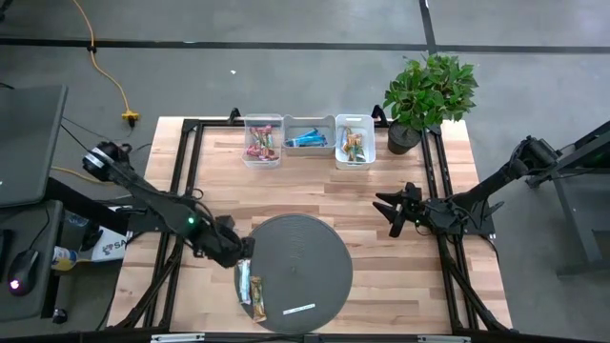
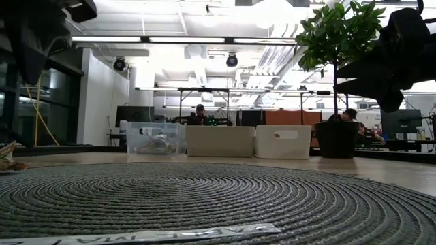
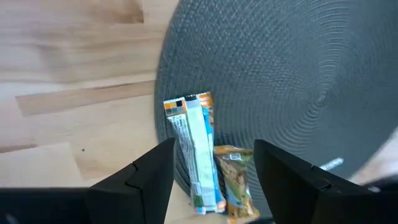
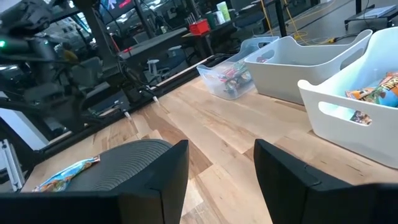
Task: Pick and place Granola Bars by type
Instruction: Put the orange granola bar into the white bin
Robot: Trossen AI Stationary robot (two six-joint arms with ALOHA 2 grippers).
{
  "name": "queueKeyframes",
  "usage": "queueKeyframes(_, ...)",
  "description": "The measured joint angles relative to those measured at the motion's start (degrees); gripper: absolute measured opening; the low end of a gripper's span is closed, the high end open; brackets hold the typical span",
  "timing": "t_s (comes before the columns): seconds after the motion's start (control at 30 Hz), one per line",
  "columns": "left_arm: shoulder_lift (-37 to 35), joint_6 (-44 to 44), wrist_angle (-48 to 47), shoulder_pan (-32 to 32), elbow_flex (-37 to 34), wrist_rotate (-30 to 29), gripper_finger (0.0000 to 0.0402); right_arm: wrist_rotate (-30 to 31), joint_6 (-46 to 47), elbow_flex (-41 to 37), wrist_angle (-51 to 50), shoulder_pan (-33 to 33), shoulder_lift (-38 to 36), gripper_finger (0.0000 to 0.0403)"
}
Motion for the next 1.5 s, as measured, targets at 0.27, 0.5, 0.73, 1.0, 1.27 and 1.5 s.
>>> queueKeyframes(0.27,11.3,-0.4,0.0,0.1,6.5,1.3,0.0211,0.1,-0.1,0.0,-0.1,0.0,0.0,0.0165)
queueKeyframes(0.5,17.5,0.0,-0.5,0.1,10.3,6.7,0.0211,0.0,-0.1,0.0,0.0,0.0,0.0,0.0165)
queueKeyframes(0.73,20.0,-0.1,-2.3,0.1,10.9,9.4,0.0211,0.0,-0.1,0.0,0.0,0.0,0.0,0.0165)
queueKeyframes(1.0,22.4,-0.2,-1.2,0.1,10.9,10.5,0.0211,-0.2,-0.1,0.0,0.1,0.0,0.0,0.0165)
queueKeyframes(1.27,22.5,-0.8,-0.5,0.1,10.8,8.8,0.0211,-0.2,-0.1,0.0,-0.3,0.0,0.0,0.0165)
queueKeyframes(1.5,22.5,-1.3,-1.7,0.1,10.8,7.4,0.0211,-0.2,-0.1,0.0,-0.3,0.0,0.0,0.0165)
